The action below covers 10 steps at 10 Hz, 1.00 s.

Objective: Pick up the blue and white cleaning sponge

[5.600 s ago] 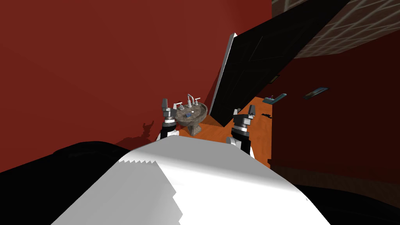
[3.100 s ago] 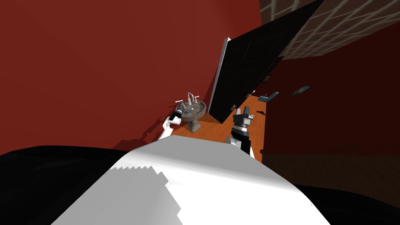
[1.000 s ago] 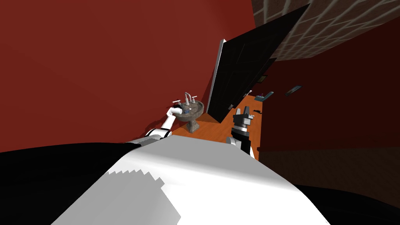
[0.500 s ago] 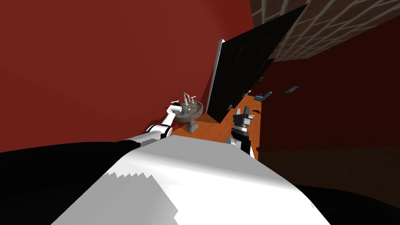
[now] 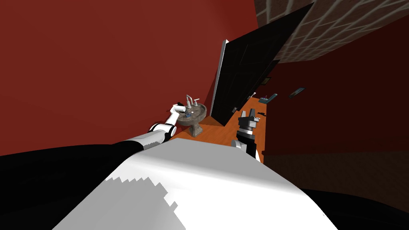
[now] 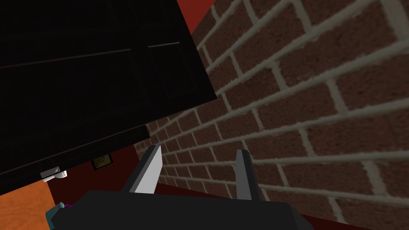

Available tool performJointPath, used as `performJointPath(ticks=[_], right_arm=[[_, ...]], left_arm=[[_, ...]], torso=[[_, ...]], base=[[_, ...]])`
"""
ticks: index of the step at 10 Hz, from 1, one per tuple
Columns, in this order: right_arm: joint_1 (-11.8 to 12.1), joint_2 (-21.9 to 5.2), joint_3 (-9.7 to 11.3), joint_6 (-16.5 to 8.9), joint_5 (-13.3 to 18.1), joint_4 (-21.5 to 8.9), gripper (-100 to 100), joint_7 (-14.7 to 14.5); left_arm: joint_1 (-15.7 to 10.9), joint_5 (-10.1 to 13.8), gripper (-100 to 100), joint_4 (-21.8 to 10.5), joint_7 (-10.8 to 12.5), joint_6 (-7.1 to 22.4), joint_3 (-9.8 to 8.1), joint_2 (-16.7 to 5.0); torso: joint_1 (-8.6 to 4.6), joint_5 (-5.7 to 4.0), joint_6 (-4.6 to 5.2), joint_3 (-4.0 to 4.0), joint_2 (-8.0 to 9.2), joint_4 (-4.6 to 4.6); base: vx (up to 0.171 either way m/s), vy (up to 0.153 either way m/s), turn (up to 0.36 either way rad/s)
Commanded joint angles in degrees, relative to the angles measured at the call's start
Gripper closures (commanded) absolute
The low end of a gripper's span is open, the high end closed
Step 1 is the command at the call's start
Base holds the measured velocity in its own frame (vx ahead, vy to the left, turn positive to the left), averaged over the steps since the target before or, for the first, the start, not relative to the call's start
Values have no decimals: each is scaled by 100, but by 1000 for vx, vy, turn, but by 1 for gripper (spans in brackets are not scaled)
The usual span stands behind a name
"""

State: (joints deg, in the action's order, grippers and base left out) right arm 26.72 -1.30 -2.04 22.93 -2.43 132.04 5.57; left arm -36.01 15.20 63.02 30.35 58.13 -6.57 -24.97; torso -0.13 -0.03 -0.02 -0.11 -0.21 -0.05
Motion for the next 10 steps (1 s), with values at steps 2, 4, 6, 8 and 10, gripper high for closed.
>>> performJointPath(ticks=[2, 4, 6, 8, 10], right_arm=[[0, 0, 0, 0, 0, 0, 0, 0], [0, 0, 0, 0, 0, 0, 0, 0], [0, 0, 0, 0, 0, 0, 0, 0], [0, 0, 0, 0, 0, 0, 0, 0], [0, 0, 0, 0, 0, 0, 0, 0]], left_arm=[[-317, 44, -100, -462, 181, 428, -23, -80], [-500, 69, -100, -859, 289, 684, -37, -130], [-669, 88, -100, -1121, 392, 969, -50, -174], [-822, 103, -100, -1429, 488, 1197, -60, -215], [-1080, 119, -100, -1864, 661, 1524, -76, -286]], torso=[[2, 1, -1, 0, 2, -1], [3, 1, -1, 1, 3, -1], [2, 1, -2, -1, 0, -1], [-9, -2, 0, -8, -13, -4], [0, 1, -1, -6, -9, -3]], base=[[49, -28, -14], [46, -30, -11], [68, -31, -10], [86, -50, -13], [85, -29, -13]])
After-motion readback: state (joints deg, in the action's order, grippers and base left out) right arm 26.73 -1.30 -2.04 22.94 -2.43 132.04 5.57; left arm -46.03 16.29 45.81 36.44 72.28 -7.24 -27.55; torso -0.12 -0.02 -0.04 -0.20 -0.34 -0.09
